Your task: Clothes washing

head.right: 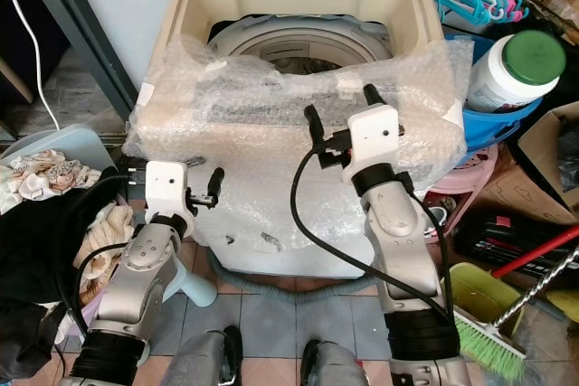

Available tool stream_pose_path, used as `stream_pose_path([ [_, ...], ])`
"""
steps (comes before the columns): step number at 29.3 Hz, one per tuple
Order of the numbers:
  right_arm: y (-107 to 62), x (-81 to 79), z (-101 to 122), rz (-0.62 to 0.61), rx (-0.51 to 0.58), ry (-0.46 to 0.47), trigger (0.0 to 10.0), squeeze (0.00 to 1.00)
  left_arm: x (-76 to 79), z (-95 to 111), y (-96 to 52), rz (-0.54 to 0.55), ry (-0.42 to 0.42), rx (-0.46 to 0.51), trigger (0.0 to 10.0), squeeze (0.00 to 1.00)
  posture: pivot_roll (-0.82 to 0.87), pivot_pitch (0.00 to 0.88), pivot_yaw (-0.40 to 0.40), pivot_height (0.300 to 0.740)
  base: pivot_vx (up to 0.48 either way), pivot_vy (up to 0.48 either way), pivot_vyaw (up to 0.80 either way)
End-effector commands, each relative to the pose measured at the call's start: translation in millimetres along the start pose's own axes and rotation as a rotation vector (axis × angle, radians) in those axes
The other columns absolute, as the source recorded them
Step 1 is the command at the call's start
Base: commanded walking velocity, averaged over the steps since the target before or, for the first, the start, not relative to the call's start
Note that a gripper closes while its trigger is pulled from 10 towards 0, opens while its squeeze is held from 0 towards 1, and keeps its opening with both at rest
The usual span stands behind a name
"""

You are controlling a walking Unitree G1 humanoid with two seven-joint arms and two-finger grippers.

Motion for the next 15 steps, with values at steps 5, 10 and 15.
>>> stream_pose_path([
  [5,-0.6,2.0,9.9,-0.041,0.027,0.001,10.0,1.0,0.7,1.2,0.8,0.009,0.01,0.01,10.0,0.0,-0.07,0.104,0.061,0.74,0.0,0.0,0.8],
  [10,-0.2,0.7,9.7,-0.037,0.022,0.005,10.0,1.0,0.6,1.5,0.7,0.014,-0.002,0.01,10.0,0.0,-0.06,0.106,0.055,0.74,-0.097,0.0,0.8],
  [15,0.2,-2.9,8.6,-0.025,0.019,0.007,10.0,1.0,0.1,1.7,0.5,0.017,0.001,0.015,10.0,0.0,-0.06,0.103,0.05,0.74,0.0,0.0,0.8],
])
Point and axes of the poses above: a point about 5 cm out from each wrist's last joint towards the gripper, its own y axis pointing out of the wrist towards the gripper, its own z axis along the axis of the wrist's last joint, x = y × z, the point moved 1 cm from there along y, pointing out of the wrist towards the gripper
